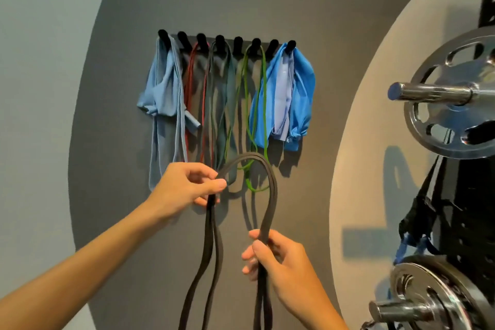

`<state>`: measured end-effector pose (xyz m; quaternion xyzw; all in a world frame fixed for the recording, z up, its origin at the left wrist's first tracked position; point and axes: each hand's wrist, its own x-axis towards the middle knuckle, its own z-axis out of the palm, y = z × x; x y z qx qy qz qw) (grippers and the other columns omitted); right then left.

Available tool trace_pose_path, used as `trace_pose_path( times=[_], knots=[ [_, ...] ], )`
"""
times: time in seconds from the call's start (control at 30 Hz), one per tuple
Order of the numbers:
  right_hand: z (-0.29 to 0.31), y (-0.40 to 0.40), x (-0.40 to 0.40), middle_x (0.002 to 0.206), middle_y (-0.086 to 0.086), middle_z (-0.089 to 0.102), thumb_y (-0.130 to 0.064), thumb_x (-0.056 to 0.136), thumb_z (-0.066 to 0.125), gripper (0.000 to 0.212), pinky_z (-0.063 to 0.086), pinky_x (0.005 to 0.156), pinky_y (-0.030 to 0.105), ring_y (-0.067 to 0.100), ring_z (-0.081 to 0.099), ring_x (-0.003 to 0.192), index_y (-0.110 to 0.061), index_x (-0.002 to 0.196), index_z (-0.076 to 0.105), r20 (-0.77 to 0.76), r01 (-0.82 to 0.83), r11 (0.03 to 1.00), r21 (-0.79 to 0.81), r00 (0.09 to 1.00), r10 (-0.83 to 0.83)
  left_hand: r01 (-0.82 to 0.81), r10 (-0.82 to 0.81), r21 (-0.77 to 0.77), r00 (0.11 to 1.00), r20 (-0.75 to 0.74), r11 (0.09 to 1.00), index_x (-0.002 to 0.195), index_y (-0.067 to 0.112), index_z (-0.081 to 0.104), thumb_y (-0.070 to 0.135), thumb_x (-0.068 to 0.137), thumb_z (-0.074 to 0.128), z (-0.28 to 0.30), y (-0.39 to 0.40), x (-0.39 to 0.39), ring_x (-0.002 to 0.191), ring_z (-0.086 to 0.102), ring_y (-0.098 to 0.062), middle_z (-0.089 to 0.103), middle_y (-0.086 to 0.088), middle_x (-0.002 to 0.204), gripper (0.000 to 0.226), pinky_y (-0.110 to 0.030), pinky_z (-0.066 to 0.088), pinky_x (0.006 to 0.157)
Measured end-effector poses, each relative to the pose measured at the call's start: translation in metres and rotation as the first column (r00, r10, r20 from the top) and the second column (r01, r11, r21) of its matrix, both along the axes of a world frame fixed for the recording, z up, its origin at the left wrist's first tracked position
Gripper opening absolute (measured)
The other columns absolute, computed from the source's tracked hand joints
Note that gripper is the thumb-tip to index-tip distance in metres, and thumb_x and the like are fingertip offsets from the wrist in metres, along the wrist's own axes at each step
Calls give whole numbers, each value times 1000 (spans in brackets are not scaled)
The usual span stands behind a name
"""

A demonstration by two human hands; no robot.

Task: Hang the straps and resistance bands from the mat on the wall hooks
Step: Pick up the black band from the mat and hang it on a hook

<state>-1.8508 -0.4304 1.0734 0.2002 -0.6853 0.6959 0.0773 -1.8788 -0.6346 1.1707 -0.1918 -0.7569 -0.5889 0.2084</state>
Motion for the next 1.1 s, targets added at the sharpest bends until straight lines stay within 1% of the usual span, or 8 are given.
trace_pose_path(
  times=[0.23,0.4,0.53,0.7,0.87,1.0,1.07,1.1],
  knots=[
    [26,-3,-44,70,11,69,-3,97,51,14,45,50,29,20,60,54,-7,103,64,-66,137,988,-73,988,-142,77,-76,13,996,-40,997,86,-6,65,11,80,75,23,5,-32,64,71,-24,69,-18,71,21,-20,49,52],
    [50,-12,-71,73,7,68,-11,98,51,15,42,48,28,17,55,55,-12,103,66,-169,214,971,-106,958,-230,42,-38,65,997,-68,997,87,-6,68,12,81,74,26,7,-51,64,70,-25,69,-27,80,20,-29,51,57],
    [76,-16,-104,74,3,67,-18,97,52,16,42,50,30,14,53,57,-15,104,67,-272,243,964,-108,925,-264,-21,34,102,991,-127,995,84,3,71,19,82,74,46,1,-73,64,70,-23,73,-13,75,17,-30,51,56],
    [119,-27,-146,67,5,63,-22,97,56,14,46,51,27,14,53,54,-14,92,67,-380,231,969,-91,891,-248,-136,147,64,964,-222,989,76,12,72,20,84,73,77,-4,-104,63,72,-20,74,-7,72,11,-17,47,53],
    [182,-31,-212,64,6,61,-22,98,55,32,49,50,27,11,57,50,5,83,61,-465,172,982,-71,866,-185,-293,279,24,880,-384,956,73,7,75,27,86,70,143,-2,-151,62,73,-16,74,-6,70,24,-32,57,74],
    [245,-28,-271,71,9,64,-21,99,53,31,49,49,27,12,58,52,8,90,60,-526,139,986,-89,834,-165,-383,385,92,822,-421,919,69,12,74,33,83,72,208,12,-205,65,73,-21,74,-11,71,26,-34,58,70],
    [274,-26,-300,77,10,67,-24,100,52,27,48,51,29,13,59,54,2,107,57,-540,118,986,-116,826,-162,-454,459,129,762,-457,882,70,19,73,50,72,72,237,16,-238,83,71,-29,74,-4,70,31,-43,57,81],
    [288,-26,-314,80,10,68,-25,99,52,27,47,51,29,14,59,55,-6,119,52,-540,99,987,-130,828,-154,-508,509,142,719,-474,850,76,22,71,54,69,71,250,16,-252,95,67,-30,73,-1,74,33,-42,54,85]
  ],
)
